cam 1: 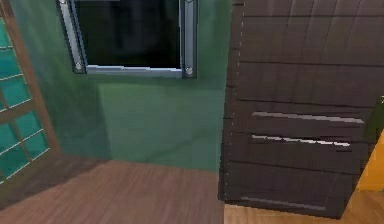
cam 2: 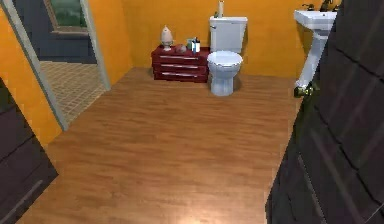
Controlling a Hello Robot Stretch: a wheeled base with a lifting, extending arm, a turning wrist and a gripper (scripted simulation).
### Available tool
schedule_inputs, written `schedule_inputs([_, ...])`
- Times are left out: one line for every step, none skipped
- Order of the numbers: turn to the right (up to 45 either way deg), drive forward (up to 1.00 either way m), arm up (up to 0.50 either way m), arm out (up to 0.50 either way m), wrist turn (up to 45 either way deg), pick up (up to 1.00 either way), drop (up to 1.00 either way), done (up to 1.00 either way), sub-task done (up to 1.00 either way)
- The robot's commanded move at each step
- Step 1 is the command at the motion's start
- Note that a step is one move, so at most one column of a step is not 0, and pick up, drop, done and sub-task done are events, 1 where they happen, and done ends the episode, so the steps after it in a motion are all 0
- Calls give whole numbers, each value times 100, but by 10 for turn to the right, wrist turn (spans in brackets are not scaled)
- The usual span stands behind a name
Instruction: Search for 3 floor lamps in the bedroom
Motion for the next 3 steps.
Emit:
schedule_inputs([-450, 0, 0, 0, 0, 0, 0, 0, 0])
schedule_inputs([-210, 0, 0, 0, 0, 0, 0, 0, 0])
schedule_inputs([-30, 0, 0, 0, 0, 0, 0, 0, 0])
